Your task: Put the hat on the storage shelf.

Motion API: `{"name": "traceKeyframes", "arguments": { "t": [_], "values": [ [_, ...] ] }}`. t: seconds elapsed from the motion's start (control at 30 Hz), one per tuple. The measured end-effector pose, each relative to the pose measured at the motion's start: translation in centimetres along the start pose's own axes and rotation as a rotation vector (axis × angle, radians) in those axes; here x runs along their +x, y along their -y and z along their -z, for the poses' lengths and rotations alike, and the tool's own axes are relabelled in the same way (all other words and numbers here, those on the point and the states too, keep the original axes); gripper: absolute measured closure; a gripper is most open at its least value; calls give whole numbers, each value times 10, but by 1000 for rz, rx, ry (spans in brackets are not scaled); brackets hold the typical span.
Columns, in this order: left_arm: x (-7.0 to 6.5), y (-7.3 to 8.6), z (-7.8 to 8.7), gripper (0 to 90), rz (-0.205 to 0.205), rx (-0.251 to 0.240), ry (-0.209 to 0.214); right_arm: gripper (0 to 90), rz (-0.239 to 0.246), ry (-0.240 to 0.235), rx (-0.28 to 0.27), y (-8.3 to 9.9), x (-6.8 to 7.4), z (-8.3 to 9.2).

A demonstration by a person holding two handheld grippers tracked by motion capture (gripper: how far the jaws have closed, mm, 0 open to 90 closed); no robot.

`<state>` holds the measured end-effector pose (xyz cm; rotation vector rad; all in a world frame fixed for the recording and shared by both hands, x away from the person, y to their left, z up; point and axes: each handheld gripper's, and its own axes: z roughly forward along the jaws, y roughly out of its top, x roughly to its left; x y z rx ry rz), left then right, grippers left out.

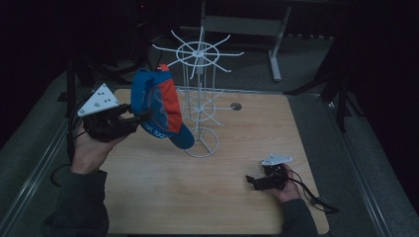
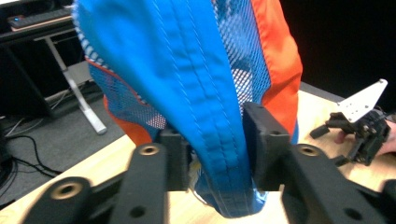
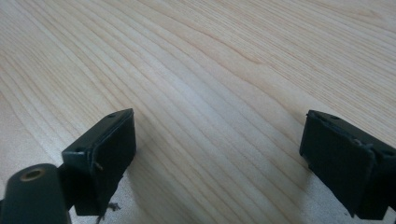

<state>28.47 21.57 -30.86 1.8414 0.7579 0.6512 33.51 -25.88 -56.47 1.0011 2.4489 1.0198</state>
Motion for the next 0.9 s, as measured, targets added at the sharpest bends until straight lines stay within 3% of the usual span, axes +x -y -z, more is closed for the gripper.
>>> {"name": "traceKeyframes", "arguments": {
  "t": [0.47,0.9],
  "values": [
    [2,-1,4,412,53,-22,-60,104,-2,0,0,0,0,0],
    [5,-1,8,306,97,-26,-112,104,-4,-1,0,0,0,0]
  ]
}}
